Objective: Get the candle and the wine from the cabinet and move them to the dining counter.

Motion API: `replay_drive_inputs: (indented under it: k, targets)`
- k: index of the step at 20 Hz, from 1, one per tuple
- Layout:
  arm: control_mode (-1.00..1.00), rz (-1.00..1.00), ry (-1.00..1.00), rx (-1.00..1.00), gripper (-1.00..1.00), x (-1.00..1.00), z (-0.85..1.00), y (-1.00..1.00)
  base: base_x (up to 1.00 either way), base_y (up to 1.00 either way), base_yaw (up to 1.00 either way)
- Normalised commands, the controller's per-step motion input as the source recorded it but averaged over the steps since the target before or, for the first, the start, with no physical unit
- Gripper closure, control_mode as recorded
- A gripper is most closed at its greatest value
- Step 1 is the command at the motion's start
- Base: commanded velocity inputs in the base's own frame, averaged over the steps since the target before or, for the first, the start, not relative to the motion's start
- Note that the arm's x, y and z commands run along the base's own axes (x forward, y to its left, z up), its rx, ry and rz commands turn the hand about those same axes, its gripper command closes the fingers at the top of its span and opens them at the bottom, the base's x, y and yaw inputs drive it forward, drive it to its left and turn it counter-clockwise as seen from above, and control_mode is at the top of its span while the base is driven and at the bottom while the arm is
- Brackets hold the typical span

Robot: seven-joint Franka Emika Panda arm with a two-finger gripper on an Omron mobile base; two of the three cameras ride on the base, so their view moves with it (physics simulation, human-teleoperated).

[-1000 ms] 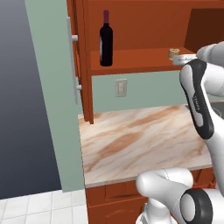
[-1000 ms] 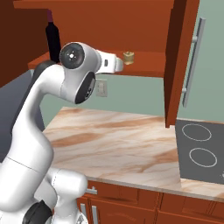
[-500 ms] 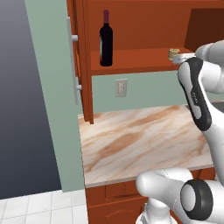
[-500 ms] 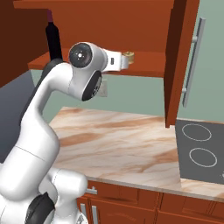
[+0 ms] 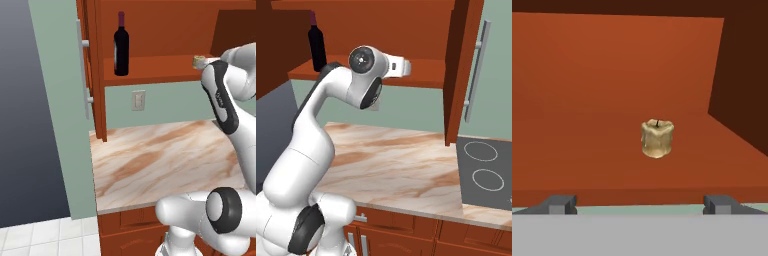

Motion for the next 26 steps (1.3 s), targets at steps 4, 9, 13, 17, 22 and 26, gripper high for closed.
replay_drive_inputs:
  k: [4, 9, 13, 17, 22, 26]
  targets:
    - [-1.00, 0.00, 0.00, 0.00, -1.00, 0.31, 0.00, -0.08, 0.00, 0.00, 0.00]
    - [-1.00, 0.00, 0.00, 0.00, -1.00, 0.21, 0.00, -0.05, 0.00, 0.00, 0.00]
    - [-1.00, 0.00, 0.00, 0.00, -1.00, 0.22, 0.00, 0.00, 0.00, 0.00, 0.00]
    - [-1.00, 0.00, 0.00, 0.00, -1.00, 0.28, 0.00, 0.00, 0.00, 0.00, 0.00]
    - [-1.00, 0.00, 0.00, 0.00, -1.00, 0.30, 0.00, -0.09, 0.00, 0.00, 0.00]
    - [-1.00, 0.00, 0.00, 0.00, -1.00, 0.29, 0.00, -0.12, 0.00, 0.00, 0.00]
